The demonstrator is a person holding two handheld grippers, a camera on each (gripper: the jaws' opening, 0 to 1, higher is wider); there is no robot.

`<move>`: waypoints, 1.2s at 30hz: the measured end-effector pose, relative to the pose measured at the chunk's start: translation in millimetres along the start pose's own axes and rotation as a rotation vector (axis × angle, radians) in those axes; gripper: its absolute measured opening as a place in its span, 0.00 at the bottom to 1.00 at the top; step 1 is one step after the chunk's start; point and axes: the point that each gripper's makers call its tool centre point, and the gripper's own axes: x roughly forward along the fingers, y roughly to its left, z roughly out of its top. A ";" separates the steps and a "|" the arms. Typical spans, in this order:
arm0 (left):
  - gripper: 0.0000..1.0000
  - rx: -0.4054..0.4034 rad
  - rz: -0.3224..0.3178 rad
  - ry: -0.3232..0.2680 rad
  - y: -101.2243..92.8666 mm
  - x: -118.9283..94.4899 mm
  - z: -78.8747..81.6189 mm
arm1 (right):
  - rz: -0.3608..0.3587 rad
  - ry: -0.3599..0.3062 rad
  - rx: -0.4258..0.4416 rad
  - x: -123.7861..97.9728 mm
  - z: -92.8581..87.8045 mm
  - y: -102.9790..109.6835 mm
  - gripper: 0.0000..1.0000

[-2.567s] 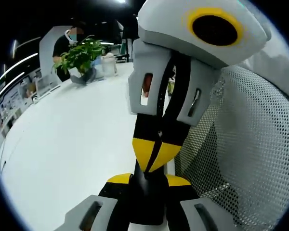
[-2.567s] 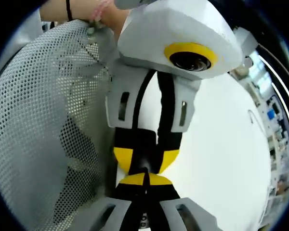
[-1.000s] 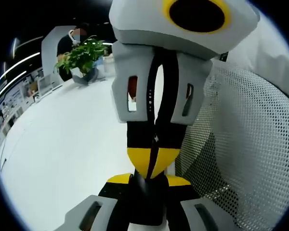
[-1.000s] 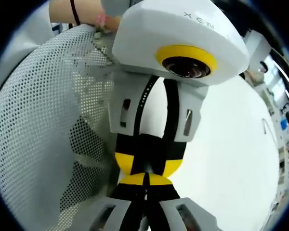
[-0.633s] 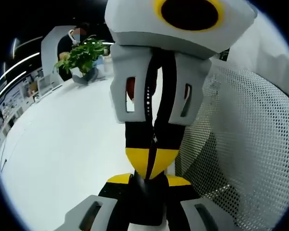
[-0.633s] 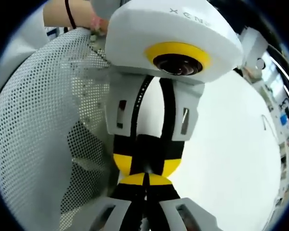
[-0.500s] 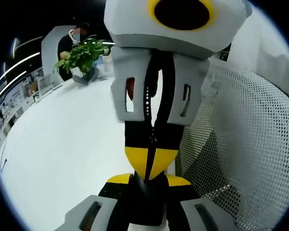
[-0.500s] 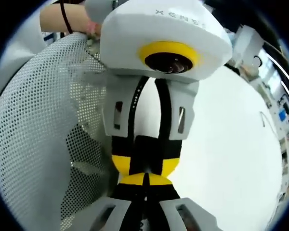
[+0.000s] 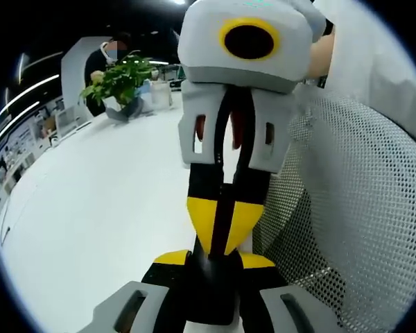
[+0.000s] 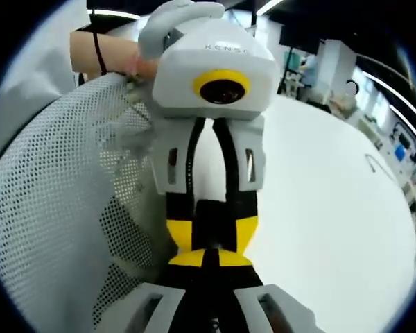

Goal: Press the specified remote control buttons in sequence, fully releasing each button before pressing the next.

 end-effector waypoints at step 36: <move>0.25 -0.002 0.002 -0.002 0.8 -0.4 1.0 | -0.011 0.018 0.072 -9.5 -29.4 -3.6 0.21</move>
